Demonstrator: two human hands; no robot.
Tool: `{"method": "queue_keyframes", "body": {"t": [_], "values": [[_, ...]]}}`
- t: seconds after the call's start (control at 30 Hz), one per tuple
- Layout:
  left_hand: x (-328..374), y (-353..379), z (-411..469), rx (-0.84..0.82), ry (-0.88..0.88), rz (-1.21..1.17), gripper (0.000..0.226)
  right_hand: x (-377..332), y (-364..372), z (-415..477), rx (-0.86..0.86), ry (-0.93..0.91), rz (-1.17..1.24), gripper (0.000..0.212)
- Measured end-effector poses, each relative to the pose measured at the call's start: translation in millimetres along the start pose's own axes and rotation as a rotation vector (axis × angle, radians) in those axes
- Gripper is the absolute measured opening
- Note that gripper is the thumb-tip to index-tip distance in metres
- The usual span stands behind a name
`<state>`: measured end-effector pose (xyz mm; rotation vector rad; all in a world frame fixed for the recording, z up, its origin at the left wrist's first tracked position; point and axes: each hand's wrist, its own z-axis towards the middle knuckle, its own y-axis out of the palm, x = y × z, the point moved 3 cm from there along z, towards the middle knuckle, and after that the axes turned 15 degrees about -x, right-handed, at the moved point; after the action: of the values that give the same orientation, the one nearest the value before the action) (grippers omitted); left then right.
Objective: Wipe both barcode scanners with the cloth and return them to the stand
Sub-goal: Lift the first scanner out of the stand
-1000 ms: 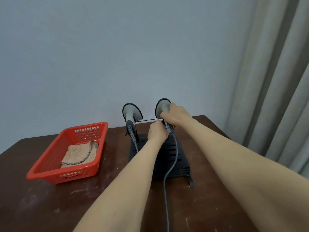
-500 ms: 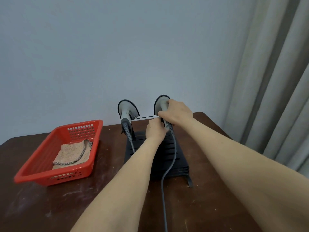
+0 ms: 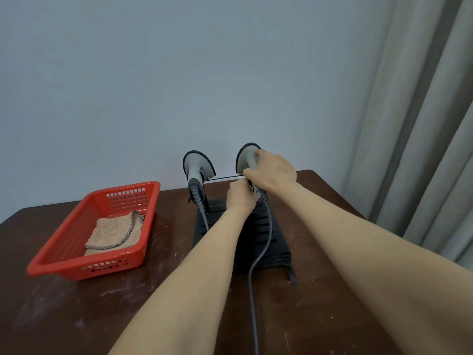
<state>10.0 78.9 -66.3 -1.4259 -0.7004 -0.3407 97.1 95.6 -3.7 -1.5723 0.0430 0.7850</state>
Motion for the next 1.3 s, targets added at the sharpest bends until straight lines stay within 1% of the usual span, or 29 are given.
{"method": "queue_keyframes", "body": {"t": [0.17, 0.3, 0.4, 0.53, 0.67, 0.8, 1.1, 1.3], "values": [[3, -1, -2, -0.003, 0.01, -0.01, 0.009, 1, 0, -2, 0.002, -0.001, -0.009, 0.05], [3, 0, -2, -0.002, 0.006, -0.014, 0.013, 1, -1, -2, 0.007, -0.006, -0.015, 0.049], [2, 1, -1, -0.013, 0.0, -0.034, 0.009, 0, -1, -2, -0.001, -0.008, -0.006, 0.048], [-2, 2, 2, -0.015, -0.006, -0.068, 0.012, -2, -2, -1, -0.001, -0.008, 0.014, 0.043], [-6, 2, -4, 0.023, -0.017, -0.095, 0.024, -4, -2, -1, -0.008, -0.016, 0.022, 0.048], [-11, 5, -6, 0.057, -0.051, -0.058, 0.033, -3, -3, -2, -0.009, -0.014, 0.043, 0.048], [-1, 1, -10, 0.017, -0.056, 0.016, 0.019, -2, -3, -4, -0.014, -0.008, 0.042, 0.05], [3, 3, -9, -0.001, -0.057, 0.031, 0.017, 3, -7, -6, 0.003, 0.001, 0.028, 0.049]]}}
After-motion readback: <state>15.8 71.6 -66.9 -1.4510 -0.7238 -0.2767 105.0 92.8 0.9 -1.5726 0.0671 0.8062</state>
